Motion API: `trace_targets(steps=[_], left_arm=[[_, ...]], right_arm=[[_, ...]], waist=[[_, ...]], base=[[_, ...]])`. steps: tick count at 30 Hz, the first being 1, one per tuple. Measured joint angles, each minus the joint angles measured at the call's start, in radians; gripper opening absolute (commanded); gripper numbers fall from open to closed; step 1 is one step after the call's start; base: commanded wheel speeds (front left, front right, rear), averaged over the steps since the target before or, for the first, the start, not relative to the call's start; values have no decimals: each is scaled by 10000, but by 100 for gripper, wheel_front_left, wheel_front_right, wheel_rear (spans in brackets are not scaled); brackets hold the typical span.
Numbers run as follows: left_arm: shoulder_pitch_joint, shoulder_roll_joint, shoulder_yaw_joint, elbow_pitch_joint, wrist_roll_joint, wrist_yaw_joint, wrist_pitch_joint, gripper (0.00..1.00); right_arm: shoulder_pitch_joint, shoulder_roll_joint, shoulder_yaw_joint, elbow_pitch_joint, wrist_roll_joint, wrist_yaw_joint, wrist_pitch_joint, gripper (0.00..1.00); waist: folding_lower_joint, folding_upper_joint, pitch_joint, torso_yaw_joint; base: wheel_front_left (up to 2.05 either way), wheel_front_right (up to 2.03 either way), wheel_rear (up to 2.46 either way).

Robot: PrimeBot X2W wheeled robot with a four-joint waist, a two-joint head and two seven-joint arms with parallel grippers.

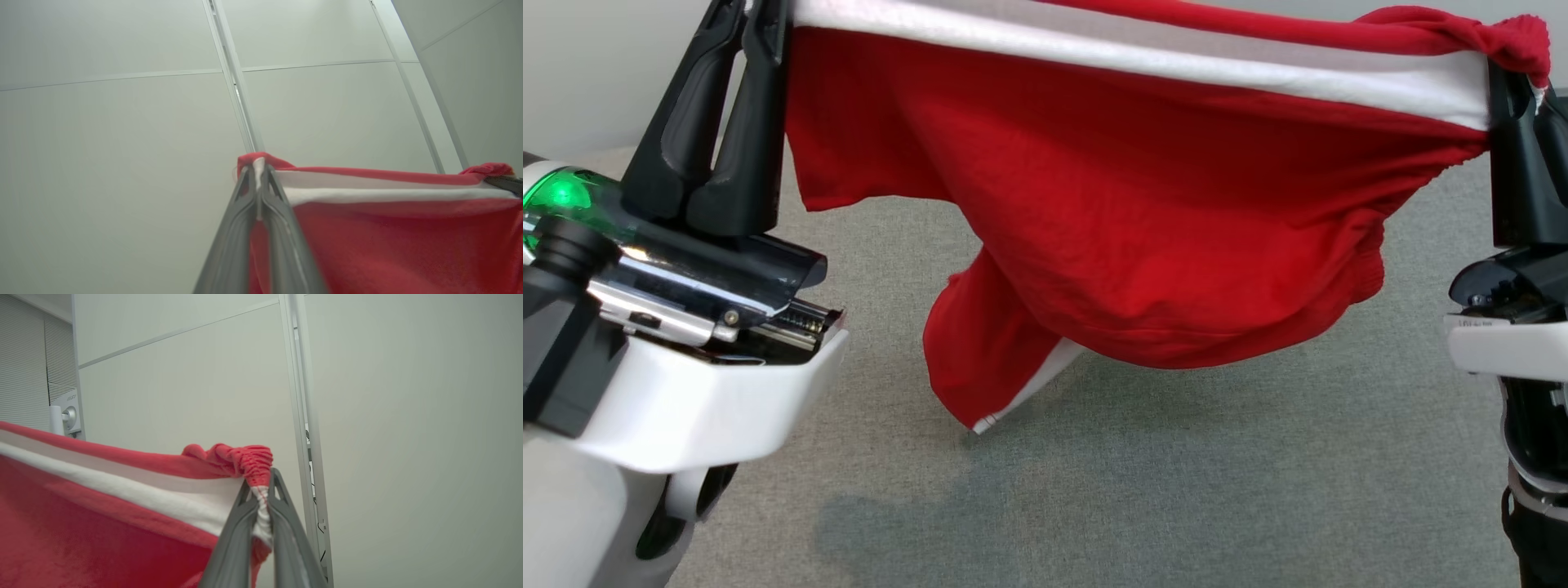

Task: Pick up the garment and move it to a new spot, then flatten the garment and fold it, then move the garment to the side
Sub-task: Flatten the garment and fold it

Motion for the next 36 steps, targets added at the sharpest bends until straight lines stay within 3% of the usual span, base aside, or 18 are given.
trace_targets(steps=[4, 8, 15, 22, 30, 36], left_arm=[[-268, -157, -82, 688, -403, -301, -12, 0], [-1081, -506, -163, 2309, -989, -1030, -349, 0], [-3622, -1572, -564, 6387, -1298, -2663, -1622, 0], [-6229, -2600, -790, 10751, -1306, -3787, -2460, 0], [-7888, -3302, -1177, 14165, -1241, -4429, -2800, 0], [-7751, -3657, -1101, 14638, -1450, -4533, -2895, 0]], right_arm=[[-416, 29, -35, 516, 102, 0, 104, 0], [-1428, -236, 140, 1655, 102, 0, 12, 0], [-4271, -619, 809, 4610, 242, 0, -853, 0], [-7173, -500, 1611, 8023, 568, 0, -2086, 0], [-9155, 79, 2153, 11005, 1248, -2, -2635, 0], [-9067, 121, 3007, 11869, 1751, -2, -2690, 0]], waist=[[0, 0, 336, -52], [0, 0, 735, -70], [0, 0, 1639, -16], [0, 0, 2446, 99], [0, 0, 2797, 105], [1, 0, 3056, 186]], base=[[0, 0, 0], [0, 0, 0], [0, 0, 0], [0, 0, 0], [0, 0, 0], [0, 0, 0]])
